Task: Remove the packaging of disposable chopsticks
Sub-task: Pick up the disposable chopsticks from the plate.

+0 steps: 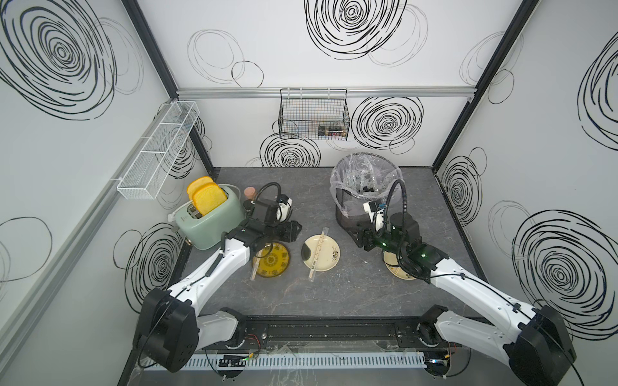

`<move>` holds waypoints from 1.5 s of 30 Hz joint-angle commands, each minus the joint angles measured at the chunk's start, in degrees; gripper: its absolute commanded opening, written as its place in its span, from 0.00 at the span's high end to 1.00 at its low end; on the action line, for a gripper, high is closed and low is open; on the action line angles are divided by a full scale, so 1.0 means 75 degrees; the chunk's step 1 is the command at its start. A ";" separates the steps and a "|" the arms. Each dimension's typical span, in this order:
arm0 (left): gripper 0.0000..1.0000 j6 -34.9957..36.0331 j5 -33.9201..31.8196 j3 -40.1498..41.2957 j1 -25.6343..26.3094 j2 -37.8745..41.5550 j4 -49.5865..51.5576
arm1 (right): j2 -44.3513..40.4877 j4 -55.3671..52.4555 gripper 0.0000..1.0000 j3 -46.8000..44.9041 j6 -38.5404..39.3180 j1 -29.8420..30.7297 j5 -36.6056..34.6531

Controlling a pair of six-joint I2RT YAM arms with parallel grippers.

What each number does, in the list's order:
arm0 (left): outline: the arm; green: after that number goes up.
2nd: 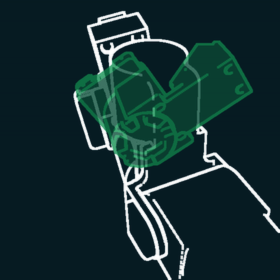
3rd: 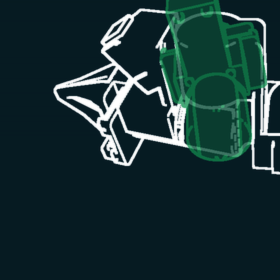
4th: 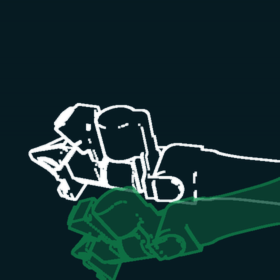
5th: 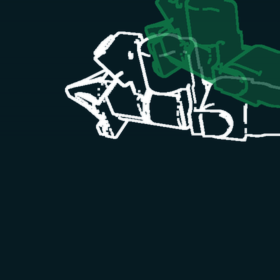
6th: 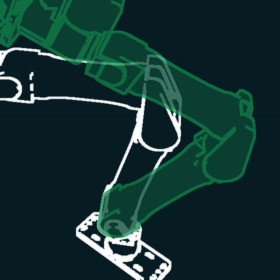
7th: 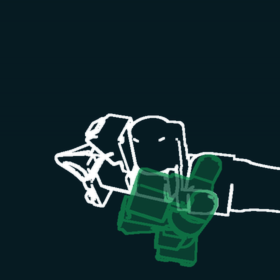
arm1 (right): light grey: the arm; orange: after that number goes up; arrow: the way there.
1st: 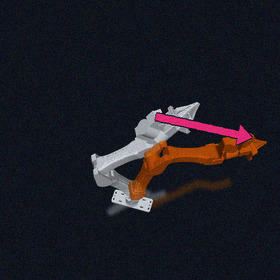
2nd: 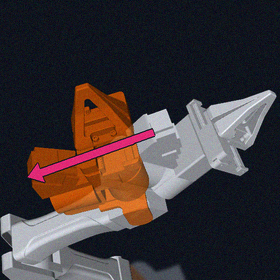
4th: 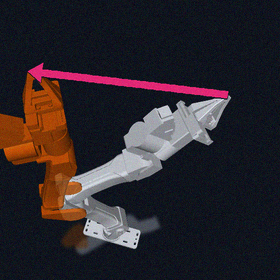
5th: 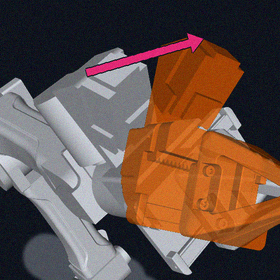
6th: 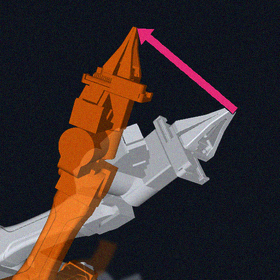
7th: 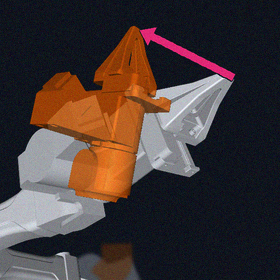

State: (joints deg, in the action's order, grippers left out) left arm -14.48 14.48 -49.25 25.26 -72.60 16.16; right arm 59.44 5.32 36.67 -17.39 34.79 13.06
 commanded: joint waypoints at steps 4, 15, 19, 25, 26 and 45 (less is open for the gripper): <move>0.42 0.0243 -0.0406 -0.0592 0.1118 -0.1406 -0.0342 | -0.0428 0.0286 0.40 -0.0584 -0.0211 0.0028 0.0109; 0.52 0.0058 -0.1003 -0.1435 0.1695 -0.3536 -0.0289 | -0.0837 0.0204 0.39 -0.0887 -0.0190 0.0026 -0.0164; 0.55 0.0003 -0.1028 -0.1425 0.1707 -0.3891 -0.0350 | -0.0812 0.0216 0.39 -0.0910 -0.0191 0.0029 -0.0112; 0.64 -0.0095 -0.1060 -0.1343 0.1707 -0.4168 -0.0546 | -0.0865 0.0222 0.39 -0.0942 -0.0190 0.0032 -0.0124; 0.66 -0.0103 -0.1045 -0.1322 0.1707 -0.4205 -0.0592 | -0.0864 0.0206 0.39 -0.0939 -0.0190 0.0030 -0.0124; 1.00 -0.0778 -0.0784 -0.0063 0.1802 -0.1914 -0.1999 | -0.0998 0.0029 0.38 -0.0903 -0.0289 0.0027 -0.0147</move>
State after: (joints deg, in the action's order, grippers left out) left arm -18.31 7.94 -51.48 38.94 -90.32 5.41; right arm 53.25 5.87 29.67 -19.03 34.79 11.99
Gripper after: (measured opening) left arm 0.131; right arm 0.615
